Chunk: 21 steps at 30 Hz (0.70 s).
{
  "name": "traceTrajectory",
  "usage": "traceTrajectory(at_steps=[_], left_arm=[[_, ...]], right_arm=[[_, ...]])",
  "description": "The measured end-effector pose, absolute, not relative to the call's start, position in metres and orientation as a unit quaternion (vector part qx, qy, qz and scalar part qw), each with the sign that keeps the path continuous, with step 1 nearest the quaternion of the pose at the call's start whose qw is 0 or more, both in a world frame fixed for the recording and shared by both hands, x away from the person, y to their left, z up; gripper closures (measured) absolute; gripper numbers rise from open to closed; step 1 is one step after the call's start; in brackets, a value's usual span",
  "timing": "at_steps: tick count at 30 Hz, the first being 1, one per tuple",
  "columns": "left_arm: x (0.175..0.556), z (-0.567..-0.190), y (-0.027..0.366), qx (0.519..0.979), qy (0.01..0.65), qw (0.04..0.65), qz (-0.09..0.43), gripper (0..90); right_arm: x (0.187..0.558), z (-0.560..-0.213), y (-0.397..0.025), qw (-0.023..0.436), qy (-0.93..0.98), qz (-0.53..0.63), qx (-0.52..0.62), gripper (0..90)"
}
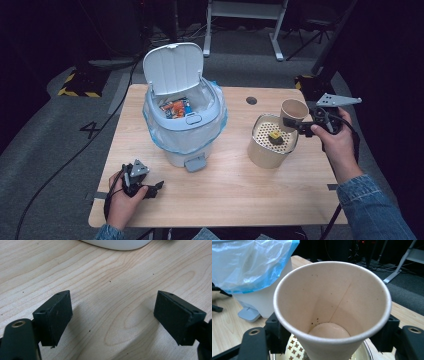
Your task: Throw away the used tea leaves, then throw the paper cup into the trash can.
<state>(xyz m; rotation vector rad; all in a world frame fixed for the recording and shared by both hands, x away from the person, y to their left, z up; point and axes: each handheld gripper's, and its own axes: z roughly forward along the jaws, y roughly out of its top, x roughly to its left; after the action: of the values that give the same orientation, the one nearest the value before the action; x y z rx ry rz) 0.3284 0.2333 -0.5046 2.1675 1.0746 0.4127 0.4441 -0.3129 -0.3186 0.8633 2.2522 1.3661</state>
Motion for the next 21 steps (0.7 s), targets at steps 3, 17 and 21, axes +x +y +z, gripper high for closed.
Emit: traceTrajectory(at_steps=[3,17,21], left_arm=[[0.328,-0.505,0.233,0.831,0.412,0.337,0.158,15.5],[0.329,-0.505,0.233,0.831,0.412,0.338,0.159,15.4],[0.329,-0.505,0.233,0.831,0.412,0.338,0.159,15.4]], right_arm=[[0.445,-0.318,-0.313,0.191,0.802,0.478,0.302,29.6],[0.446,-0.310,-0.304,0.201,0.808,0.475,0.283,29.4],[0.448,-0.303,-0.297,0.201,0.807,0.484,0.273,29.3]])
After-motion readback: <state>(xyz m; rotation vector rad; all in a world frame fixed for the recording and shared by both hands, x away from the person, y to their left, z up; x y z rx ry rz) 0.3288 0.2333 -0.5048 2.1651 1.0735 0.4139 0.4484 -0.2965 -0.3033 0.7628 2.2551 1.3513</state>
